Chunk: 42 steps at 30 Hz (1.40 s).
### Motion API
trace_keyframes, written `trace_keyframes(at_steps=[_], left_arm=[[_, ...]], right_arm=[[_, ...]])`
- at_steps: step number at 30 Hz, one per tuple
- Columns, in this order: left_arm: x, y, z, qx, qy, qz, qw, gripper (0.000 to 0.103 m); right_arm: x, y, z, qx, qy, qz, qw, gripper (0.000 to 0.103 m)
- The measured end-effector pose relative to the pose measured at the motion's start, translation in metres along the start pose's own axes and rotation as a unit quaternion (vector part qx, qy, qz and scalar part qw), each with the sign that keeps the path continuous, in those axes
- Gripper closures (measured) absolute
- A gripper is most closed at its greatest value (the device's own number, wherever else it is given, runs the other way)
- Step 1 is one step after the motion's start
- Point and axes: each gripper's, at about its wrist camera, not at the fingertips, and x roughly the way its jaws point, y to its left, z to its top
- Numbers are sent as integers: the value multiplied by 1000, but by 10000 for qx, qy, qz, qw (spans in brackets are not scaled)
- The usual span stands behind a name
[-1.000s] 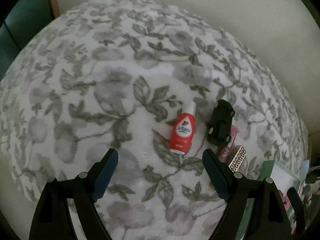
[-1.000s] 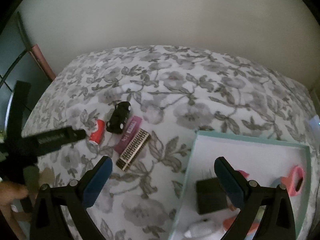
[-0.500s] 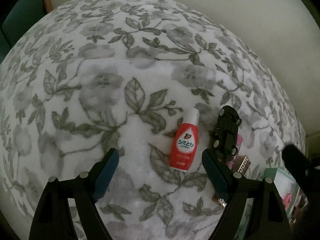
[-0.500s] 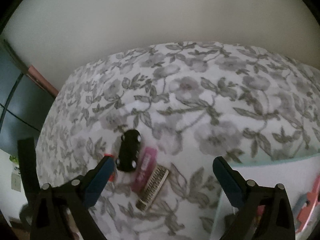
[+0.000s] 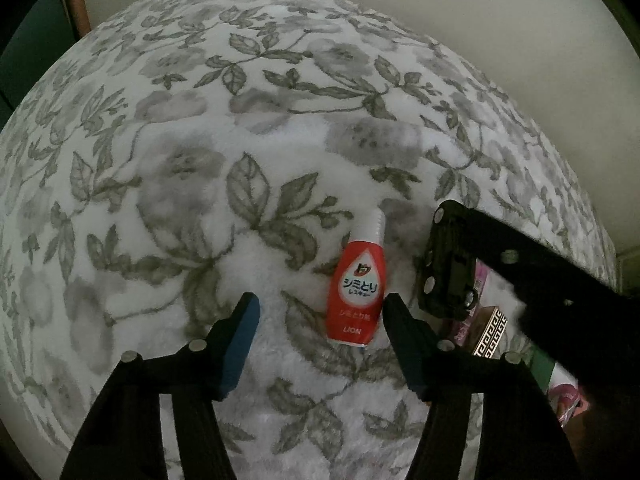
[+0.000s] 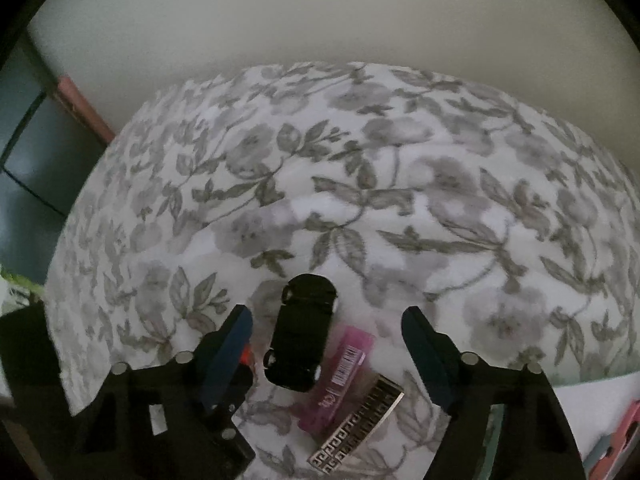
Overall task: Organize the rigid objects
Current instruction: 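Grasp the red bottle with the left tool while the right tool grasps the black toy car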
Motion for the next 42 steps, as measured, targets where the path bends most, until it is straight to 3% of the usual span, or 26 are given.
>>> trace_keyframes(at_steps=[6, 13, 17, 18, 28, 42], left_arm=[[4, -6, 6, -3, -29, -76, 10000, 47], [6, -6, 7, 18, -56, -100, 9999, 51], [5, -4, 7, 17, -54, -156, 9999, 67], [5, -3, 7, 29, -46, -167, 9998, 71], [-9, -3, 6, 14, -89, -315, 9995, 72], [-68, -15, -9, 235, -526, -293, 9979, 74]], right_arm=[[15, 10, -1, -85, 159, 120, 9998, 47], [27, 18, -1, -177, 325, 144, 9992, 54], [37, 18, -5, -172, 440, 92, 9988, 67], [38, 17, -6, -169, 445, 108, 9988, 67], [16, 12, -1, -114, 214, 182, 9995, 67], [-77, -21, -24, 34, -383, 96, 9992, 68]])
